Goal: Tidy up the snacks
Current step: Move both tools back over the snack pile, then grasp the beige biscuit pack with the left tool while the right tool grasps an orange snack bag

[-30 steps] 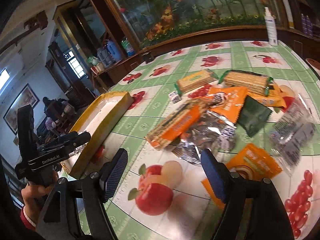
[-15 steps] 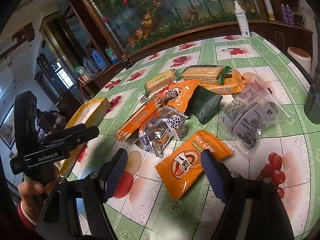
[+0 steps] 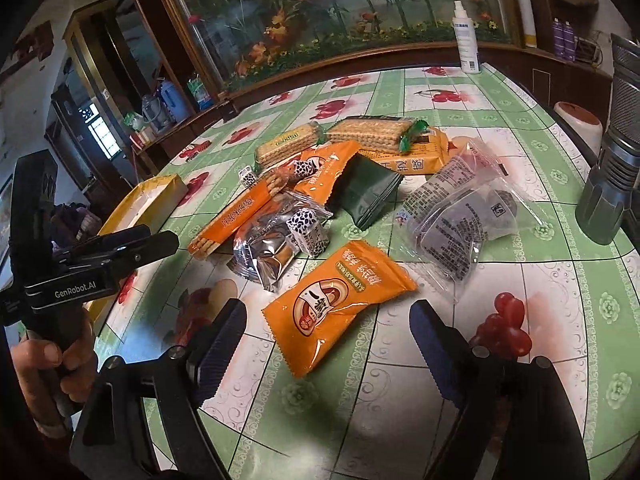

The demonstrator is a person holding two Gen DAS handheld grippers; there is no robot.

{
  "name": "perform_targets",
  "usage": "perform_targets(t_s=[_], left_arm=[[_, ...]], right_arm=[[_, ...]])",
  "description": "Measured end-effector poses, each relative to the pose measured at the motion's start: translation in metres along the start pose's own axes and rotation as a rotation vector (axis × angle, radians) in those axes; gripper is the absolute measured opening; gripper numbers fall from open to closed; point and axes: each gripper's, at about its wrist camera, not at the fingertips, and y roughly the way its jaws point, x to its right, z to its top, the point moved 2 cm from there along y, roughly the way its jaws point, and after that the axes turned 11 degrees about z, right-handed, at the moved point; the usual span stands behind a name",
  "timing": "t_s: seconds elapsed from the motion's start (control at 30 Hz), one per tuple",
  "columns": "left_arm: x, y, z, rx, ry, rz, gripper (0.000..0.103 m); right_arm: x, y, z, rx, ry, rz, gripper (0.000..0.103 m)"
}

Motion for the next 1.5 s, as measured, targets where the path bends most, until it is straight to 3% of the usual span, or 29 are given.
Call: perform_targets(t_s=[0.23, 0.53, 0.8, 0.83, 0.9, 0.97, 1.37, 1.4, 1.43, 1.5], left_arm=[[0.005, 0.018, 0.014, -0.011, 0.031, -0.020, 0.084], [0.024, 0.056, 0.029, -0.064, 0.095, -0.053, 0.084], [0.018, 0.066, 0.031, -0.071, 0.023, -0.160, 0.083], [0.016, 0.065, 0.029, -0.066, 0.017, -0.176, 0.079], [0.015, 0.062, 0.026, -0.062, 0.005, -0.211, 0.066], [0.015, 0.059, 0.025, -0.054, 0.004, -0.214, 0.054], [-0.009, 0.044, 0.009, -0.062, -0.057, -0.191, 0.052], [-0.010, 0.043, 0.007, -0.063, -0.061, -0.189, 0.052], [-0.012, 0.042, 0.006, -0.063, -0.065, -0.185, 0.052], [-0.014, 0.040, 0.003, -0.064, -0.076, -0.185, 0.048]], right_arm=[[-0.011, 0.017, -0.001, -0.070, -0.021, 0.006, 0.086], [-0.017, 0.048, 0.014, -0.120, -0.059, -0.108, 0.087], [-0.014, 0.062, 0.025, -0.123, -0.106, -0.183, 0.086], [-0.014, 0.063, 0.024, -0.127, -0.122, -0.197, 0.083], [-0.015, 0.062, 0.023, -0.127, -0.162, -0.242, 0.069], [-0.012, 0.059, 0.024, -0.115, -0.160, -0.229, 0.054], [-0.001, 0.033, 0.019, -0.067, -0.095, -0.129, 0.024], [-0.002, 0.033, 0.019, -0.068, -0.097, -0.125, 0.017], [-0.002, 0.033, 0.018, -0.073, -0.096, -0.124, 0.016], [-0.002, 0.039, 0.015, -0.094, -0.085, -0.106, 0.025]])
